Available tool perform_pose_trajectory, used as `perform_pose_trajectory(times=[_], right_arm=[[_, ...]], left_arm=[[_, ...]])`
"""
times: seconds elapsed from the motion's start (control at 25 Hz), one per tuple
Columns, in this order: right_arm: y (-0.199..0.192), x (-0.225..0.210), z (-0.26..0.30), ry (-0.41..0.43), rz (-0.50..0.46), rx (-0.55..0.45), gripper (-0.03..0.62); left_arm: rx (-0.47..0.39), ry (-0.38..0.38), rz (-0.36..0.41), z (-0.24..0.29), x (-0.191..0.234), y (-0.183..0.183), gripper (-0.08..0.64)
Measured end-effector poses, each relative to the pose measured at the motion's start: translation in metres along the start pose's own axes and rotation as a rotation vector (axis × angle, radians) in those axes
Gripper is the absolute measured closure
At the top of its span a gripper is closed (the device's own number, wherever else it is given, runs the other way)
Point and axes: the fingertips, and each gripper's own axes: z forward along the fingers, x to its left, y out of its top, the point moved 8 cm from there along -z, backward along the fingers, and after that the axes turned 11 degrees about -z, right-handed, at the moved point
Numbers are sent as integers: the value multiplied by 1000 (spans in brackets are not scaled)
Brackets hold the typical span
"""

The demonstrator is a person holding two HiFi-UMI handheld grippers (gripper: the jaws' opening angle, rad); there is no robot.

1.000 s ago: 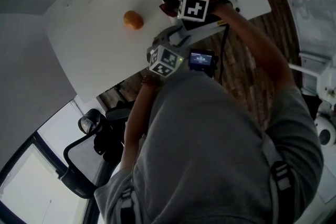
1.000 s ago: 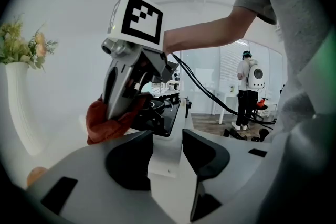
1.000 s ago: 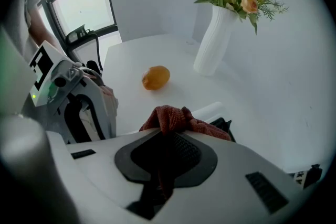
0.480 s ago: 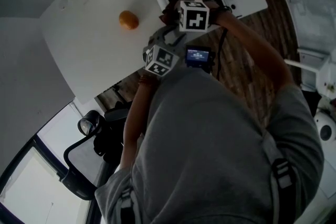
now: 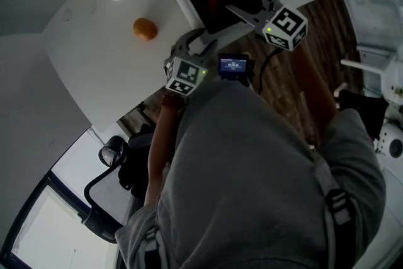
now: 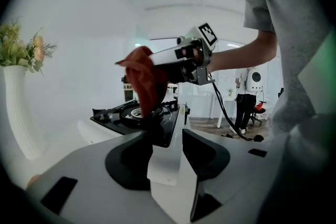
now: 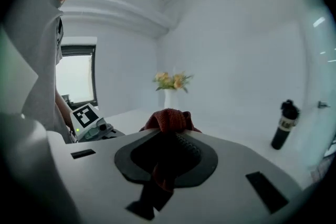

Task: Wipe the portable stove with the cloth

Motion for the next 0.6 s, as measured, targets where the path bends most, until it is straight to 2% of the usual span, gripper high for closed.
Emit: perform_pose_trajectory(times=[0.08,0.12,0.24,0.32,0.44,0.52,0.6], right_arm=[[-8,-10,-42,-126,48,-76,540],[-11,-16,-64,-173,103,-116,540],[-14,-29,-131,-287,279,-267,540],[-18,-32,-160,-332,307,-294,539],[-38,-24,-154,-270,312,-142,538],[-60,-17,-129,-217,334,14,538],[-85,-12,-102,-201,325,183,540]], left_arm=[[-13,-18,8,1,3,1,360],[-19,-35,15,1,3,2,359],[-21,-75,25,4,3,6,356],[-8,-76,24,8,3,6,356],[19,-80,26,14,3,3,353],[40,-100,36,18,1,2,350],[52,-106,40,19,0,1,342]])
